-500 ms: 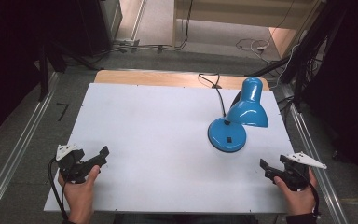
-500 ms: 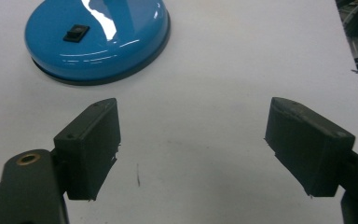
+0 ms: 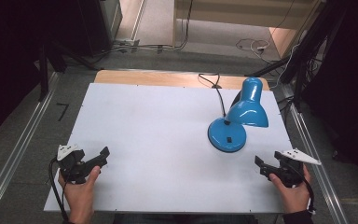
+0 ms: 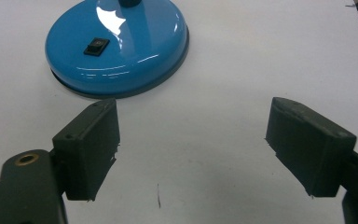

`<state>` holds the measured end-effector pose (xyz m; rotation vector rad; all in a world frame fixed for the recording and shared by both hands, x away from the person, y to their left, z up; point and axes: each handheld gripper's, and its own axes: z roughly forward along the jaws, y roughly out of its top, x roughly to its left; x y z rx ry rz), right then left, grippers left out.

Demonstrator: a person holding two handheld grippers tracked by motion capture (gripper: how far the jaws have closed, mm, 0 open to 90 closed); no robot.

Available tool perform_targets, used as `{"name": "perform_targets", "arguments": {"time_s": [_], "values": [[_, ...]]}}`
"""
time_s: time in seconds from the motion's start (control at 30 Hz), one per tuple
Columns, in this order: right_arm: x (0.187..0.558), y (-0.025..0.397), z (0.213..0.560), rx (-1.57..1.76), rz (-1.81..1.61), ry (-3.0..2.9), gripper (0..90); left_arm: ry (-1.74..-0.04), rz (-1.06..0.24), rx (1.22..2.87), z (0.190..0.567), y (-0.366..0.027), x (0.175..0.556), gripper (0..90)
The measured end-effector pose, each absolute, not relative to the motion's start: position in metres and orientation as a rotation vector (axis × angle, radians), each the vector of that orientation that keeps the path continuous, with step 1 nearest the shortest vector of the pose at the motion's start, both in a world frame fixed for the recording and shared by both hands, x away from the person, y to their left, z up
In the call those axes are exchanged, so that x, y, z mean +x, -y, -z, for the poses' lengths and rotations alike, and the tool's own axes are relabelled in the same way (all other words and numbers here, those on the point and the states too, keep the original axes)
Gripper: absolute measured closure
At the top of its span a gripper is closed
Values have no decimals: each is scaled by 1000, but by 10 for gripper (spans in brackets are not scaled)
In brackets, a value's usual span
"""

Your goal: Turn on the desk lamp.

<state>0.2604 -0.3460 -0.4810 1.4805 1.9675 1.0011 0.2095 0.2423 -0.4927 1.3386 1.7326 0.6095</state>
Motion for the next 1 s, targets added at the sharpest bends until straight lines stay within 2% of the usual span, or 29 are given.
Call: {"name": "perform_targets", "arguments": {"time_s": [1.0], "values": [[276, 326, 478, 1445, -1012, -1988, 169, -1730, -604, 1345, 494, -241, 211, 72]]}}
